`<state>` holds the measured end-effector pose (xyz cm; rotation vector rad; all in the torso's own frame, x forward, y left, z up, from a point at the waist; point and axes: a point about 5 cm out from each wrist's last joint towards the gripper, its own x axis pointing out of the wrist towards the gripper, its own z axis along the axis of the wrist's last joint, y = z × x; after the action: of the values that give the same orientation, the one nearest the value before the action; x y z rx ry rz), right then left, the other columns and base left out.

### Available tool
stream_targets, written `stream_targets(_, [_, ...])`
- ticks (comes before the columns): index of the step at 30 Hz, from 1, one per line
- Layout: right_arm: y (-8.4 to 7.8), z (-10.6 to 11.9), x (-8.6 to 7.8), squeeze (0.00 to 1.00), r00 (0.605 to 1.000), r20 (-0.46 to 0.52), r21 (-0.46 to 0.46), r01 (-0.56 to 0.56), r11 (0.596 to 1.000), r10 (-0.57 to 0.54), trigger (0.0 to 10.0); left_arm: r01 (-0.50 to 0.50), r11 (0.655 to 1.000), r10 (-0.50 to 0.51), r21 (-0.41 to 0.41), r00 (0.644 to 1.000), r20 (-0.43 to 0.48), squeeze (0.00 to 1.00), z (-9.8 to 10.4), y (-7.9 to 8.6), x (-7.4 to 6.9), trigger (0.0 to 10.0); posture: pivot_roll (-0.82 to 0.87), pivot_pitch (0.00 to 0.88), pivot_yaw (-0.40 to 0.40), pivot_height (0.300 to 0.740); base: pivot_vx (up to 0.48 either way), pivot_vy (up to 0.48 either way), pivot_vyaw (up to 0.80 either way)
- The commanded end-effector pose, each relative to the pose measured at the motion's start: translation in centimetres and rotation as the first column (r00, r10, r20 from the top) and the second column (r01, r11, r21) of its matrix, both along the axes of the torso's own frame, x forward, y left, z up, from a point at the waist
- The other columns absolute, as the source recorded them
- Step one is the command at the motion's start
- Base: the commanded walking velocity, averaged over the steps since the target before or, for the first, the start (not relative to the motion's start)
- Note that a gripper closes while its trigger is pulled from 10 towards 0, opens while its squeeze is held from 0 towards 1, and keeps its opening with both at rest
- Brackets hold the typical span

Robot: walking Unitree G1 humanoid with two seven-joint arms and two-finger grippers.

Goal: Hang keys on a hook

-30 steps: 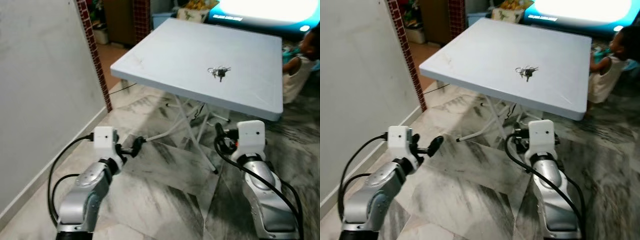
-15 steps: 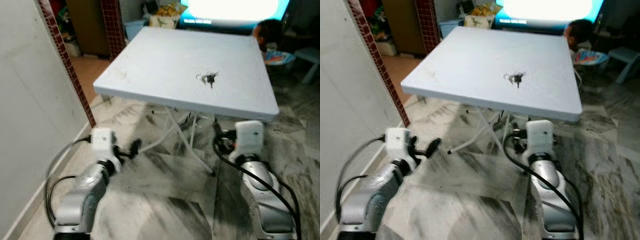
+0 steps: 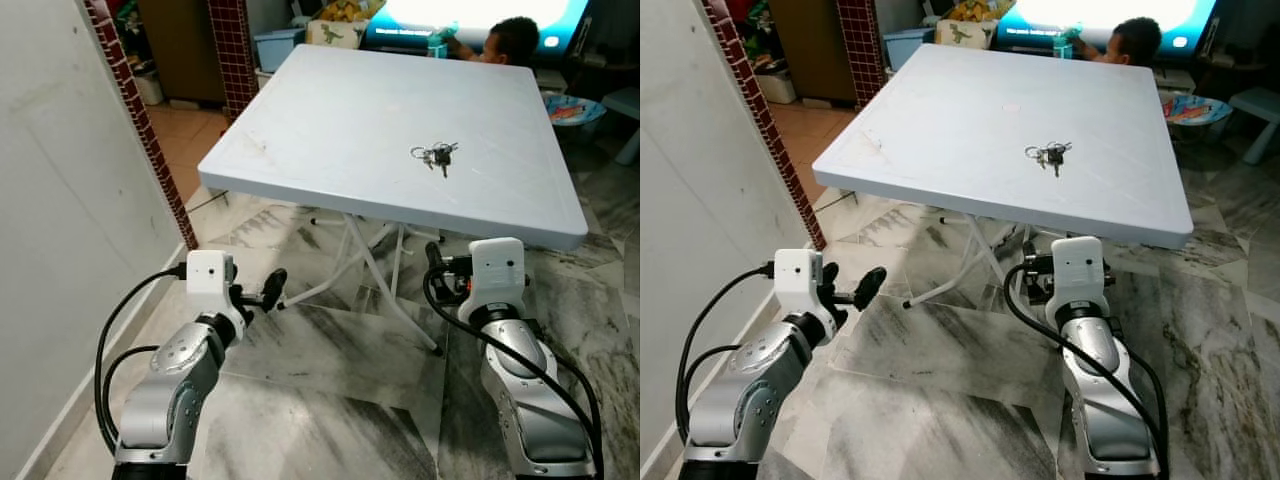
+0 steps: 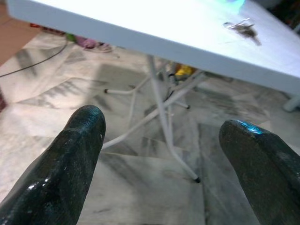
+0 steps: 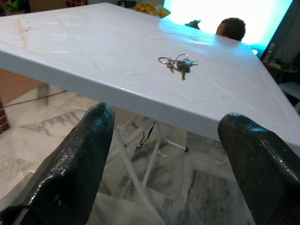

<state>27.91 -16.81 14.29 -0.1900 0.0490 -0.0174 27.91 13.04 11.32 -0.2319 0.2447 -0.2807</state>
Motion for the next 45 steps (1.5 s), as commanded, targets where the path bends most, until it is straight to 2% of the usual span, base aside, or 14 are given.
stream_targets(1, [-0.33, 0.03, 0.11, 0.00, 1.000, 0.000, 0.003, 0.015, 1.000, -0.014, 10.0, 0.019, 1.000, -0.019, -0.009, 0.999, 0.027, 0.00, 0.47, -0.28, -0.10, 10.0, -0.05, 0.063, 0.021, 0.740, 0.000, 0.000, -0.50])
stream_targets(13, [-0.27, -0.14, 0.03, 0.00, 1.000, -0.006, 0.001, 0.016, 1.000, -0.016, 10.0, 0.037, 0.999, -0.036, -0.017, 0.999, 0.021, 0.00, 0.33, -0.54, -0.33, 10.0, -0.05, 0.065, 0.021, 0.740, 0.040, 0.000, -0.72])
stream_targets(45, [-0.24, -0.09, 0.02, 0.00, 1.000, -0.004, -0.011, 0.013, 1.000, -0.013, 10.0, 0.067, 0.997, -0.066, -0.036, 0.998, 0.013, 0.00, 0.23, -1.15, -0.51, 10.0, -0.06, 0.073, 0.020, 0.740, 0.276, 0.000, 0.00])
